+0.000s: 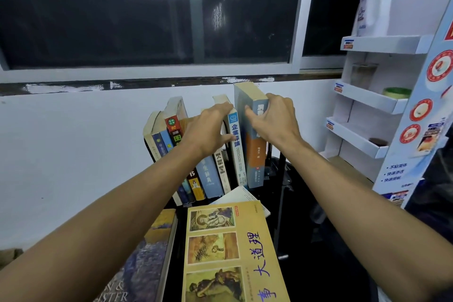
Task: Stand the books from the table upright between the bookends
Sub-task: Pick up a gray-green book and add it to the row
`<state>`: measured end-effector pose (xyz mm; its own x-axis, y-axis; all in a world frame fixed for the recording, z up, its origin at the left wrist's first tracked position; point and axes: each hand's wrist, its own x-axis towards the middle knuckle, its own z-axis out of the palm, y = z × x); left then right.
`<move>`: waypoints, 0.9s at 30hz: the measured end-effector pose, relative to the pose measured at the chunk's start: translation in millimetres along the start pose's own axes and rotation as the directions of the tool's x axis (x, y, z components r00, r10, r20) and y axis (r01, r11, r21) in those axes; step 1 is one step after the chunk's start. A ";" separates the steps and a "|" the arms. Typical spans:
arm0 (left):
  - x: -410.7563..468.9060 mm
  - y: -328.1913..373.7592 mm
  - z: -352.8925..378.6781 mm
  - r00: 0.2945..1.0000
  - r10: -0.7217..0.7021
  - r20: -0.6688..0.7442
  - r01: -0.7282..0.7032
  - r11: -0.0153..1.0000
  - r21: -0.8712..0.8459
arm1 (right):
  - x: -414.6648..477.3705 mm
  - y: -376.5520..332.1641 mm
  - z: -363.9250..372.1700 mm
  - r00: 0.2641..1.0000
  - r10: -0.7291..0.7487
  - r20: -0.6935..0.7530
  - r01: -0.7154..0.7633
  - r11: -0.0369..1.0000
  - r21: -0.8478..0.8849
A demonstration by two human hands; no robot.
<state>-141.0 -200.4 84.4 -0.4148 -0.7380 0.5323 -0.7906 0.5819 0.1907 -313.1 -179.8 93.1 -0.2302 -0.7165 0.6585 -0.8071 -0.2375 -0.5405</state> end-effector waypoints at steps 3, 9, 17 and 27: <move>0.6 -1.3 1.8 1.000 0.009 -0.011 -0.009 1.000 -0.018 | 3.8 4.1 7.1 1.000 0.030 -0.009 -0.030 1.000 0.007; 1.7 -3.5 4.3 0.999 0.022 -0.025 -0.023 0.999 -0.029 | 0.8 9.7 22.0 0.999 0.053 0.004 -0.053 0.998 -0.040; 0.9 -4.2 4.5 1.000 0.008 -0.026 -0.010 0.999 -0.050 | -0.4 15.7 31.7 0.998 0.053 0.016 -0.053 0.999 -0.011; -0.8 -1.6 4.2 0.999 -0.013 -0.032 0.011 0.998 -0.065 | -7.9 28.5 23.2 0.994 0.037 0.104 -0.054 0.985 0.166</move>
<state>-141.3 -202.2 80.2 -0.3899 -0.7344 0.5556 -0.7641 0.5947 0.2499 -321.7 -196.2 60.4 -0.2020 -0.7894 0.5797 -0.6918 -0.3040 -0.6550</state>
